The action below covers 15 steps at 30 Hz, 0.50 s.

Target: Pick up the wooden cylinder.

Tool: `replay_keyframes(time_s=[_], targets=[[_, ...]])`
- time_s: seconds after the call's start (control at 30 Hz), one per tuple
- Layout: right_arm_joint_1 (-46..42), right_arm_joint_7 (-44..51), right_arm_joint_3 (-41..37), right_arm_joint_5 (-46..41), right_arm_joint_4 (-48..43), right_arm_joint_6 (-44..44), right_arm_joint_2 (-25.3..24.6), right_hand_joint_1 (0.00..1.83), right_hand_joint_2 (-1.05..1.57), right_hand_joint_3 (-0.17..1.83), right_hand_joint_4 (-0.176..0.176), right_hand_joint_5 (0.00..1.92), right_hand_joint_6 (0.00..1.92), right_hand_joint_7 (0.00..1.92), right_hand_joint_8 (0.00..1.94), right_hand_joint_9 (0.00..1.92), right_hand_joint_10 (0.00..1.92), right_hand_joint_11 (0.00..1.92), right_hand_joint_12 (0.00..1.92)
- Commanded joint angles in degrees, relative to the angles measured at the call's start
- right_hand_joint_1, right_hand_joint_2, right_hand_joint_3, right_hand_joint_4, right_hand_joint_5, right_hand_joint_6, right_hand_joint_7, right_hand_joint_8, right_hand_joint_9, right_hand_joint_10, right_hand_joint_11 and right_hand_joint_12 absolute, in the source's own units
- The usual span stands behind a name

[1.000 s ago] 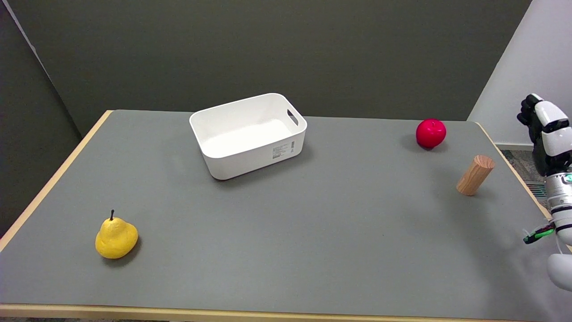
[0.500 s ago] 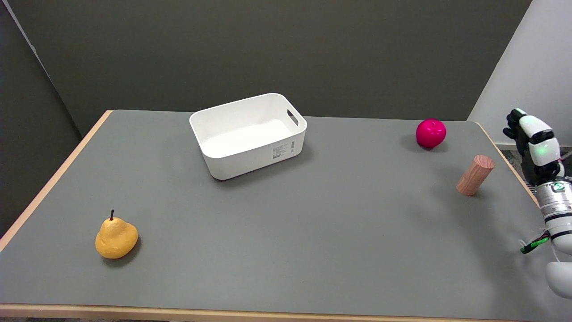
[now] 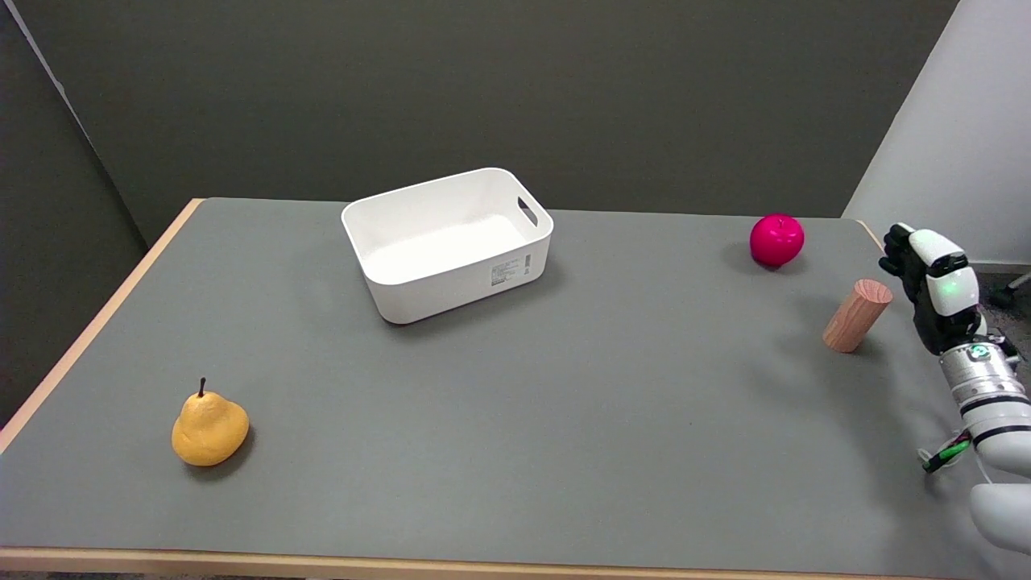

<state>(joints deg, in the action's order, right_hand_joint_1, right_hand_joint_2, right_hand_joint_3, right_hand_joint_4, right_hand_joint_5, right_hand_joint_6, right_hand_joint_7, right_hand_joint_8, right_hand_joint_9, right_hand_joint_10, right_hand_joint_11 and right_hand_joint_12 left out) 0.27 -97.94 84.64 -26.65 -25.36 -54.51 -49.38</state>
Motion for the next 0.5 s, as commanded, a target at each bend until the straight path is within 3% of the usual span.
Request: replay_keyframes(time_s=[0.03, 0.13, 0.2, 0.27, 0.5], targets=[[0.2, -0.1, 1.9, -0.1, 1.2, 1.5, -1.6, 0.01, 0.67, 0.84, -0.171, 0.09, 0.35, 0.10, 0.26, 0.03, 0.48, 0.00, 0.76], [0.2, -0.1, 2.3, -0.1, 1.5, 1.5, -1.6, 0.01, 0.69, 0.81, -0.170, 0.10, 0.34, 0.10, 0.26, 0.03, 0.49, 0.00, 0.79], [0.2, -0.1, 2.7, -0.1, 1.7, 1.5, -1.6, 0.00, 0.62, 0.95, -0.170, 0.08, 0.38, 0.10, 0.28, 0.04, 0.50, 0.00, 0.80], [0.2, -0.1, 3.0, -0.1, 1.7, 1.7, -1.8, 0.01, 0.70, 0.79, -0.169, 0.10, 0.34, 0.11, 0.26, 0.04, 0.50, 0.00, 0.80], [0.6, -0.1, 3.5, -0.1, 1.6, 1.9, -2.5, 0.00, 0.69, 0.80, -0.166, 0.11, 0.34, 0.12, 0.26, 0.04, 0.50, 0.00, 0.81]])
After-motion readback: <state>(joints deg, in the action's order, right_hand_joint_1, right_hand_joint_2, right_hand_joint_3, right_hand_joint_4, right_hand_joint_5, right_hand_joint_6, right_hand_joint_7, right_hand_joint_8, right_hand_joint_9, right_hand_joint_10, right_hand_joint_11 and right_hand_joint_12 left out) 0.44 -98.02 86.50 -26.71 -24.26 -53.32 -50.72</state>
